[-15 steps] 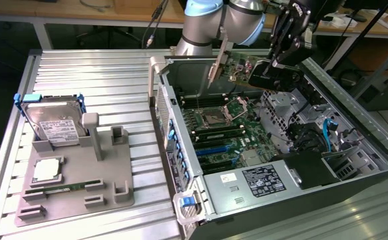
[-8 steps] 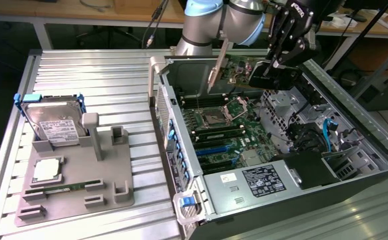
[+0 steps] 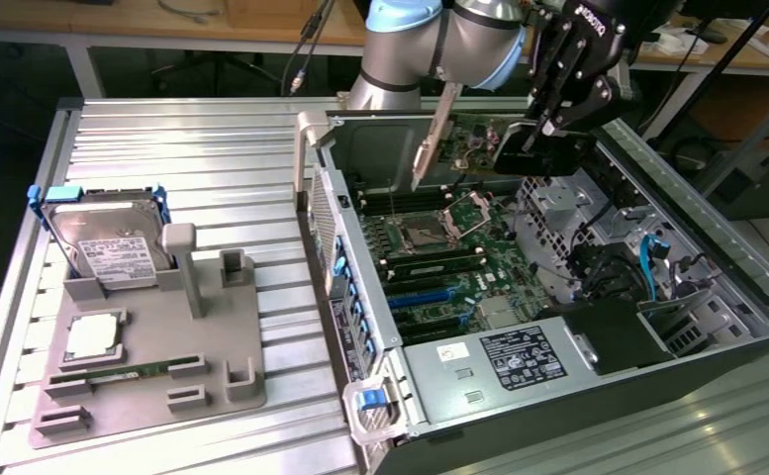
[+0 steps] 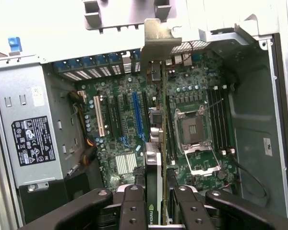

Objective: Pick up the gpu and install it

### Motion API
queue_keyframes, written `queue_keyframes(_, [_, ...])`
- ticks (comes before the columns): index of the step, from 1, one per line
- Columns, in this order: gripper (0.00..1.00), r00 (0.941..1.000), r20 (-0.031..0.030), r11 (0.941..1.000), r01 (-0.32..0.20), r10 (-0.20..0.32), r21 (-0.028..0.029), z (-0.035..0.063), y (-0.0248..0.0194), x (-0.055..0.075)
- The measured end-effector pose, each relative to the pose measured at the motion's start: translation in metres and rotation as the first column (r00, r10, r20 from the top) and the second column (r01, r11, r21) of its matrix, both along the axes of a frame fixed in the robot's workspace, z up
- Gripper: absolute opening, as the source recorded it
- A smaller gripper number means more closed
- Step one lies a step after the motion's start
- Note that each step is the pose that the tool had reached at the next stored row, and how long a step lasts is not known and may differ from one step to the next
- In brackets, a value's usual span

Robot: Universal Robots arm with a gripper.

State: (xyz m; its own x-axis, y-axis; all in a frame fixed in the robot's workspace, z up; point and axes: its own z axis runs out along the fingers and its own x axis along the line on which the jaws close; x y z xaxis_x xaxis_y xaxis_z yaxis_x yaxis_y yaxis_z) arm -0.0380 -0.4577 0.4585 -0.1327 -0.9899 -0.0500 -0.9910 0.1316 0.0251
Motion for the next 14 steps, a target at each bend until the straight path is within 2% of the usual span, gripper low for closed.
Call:
queue_keyframes(6, [0.27, 0.9978, 0.0, 0.9978, -0.066, 0.066, -0.0001, -0.0002, 0.0, 0.0])
queue_keyframes(14, [0.27, 0.9879, 0.0, 0.9879, -0.155, 0.155, -0.0001, -0.0004, 0.0, 0.0])
